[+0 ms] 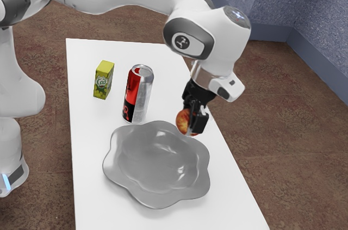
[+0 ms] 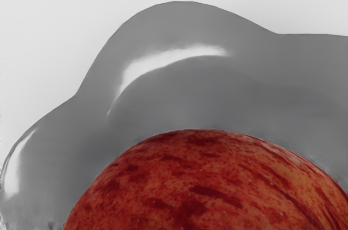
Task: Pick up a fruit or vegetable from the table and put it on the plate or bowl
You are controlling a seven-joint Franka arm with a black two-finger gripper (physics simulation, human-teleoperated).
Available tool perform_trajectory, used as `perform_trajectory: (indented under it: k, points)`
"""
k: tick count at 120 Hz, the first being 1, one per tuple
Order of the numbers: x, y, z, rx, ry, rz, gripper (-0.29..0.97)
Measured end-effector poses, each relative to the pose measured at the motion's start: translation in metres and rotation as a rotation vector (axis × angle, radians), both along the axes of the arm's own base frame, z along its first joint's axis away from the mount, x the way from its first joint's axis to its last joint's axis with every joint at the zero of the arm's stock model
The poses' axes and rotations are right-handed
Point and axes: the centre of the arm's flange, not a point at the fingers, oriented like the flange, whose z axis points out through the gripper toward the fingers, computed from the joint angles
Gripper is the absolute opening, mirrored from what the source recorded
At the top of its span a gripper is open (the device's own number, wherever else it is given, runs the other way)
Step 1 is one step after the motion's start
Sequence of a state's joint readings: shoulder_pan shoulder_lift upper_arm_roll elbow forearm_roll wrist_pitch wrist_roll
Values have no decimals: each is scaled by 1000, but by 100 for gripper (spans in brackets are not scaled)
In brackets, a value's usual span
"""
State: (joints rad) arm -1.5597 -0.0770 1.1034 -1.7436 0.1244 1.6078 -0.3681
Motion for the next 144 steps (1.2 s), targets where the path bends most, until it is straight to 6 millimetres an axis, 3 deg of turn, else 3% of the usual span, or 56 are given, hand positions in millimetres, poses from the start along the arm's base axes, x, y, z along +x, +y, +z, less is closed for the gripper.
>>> perform_trajectory:
  k: [25, 50, 84, 122, 133, 144]
  points:
    - [-18, 2, -36, 43, 148, 23, 20]
    - [-38, -28, -54, 59, 207, 5, 21]
    - [-46, -33, -86, 68, 244, 34, 21]
    - [-50, -56, -113, 66, 188, 27, 22]
    - [-53, -62, -116, 62, 182, 23, 38]
    - [-56, -69, -117, 60, 182, 18, 47]
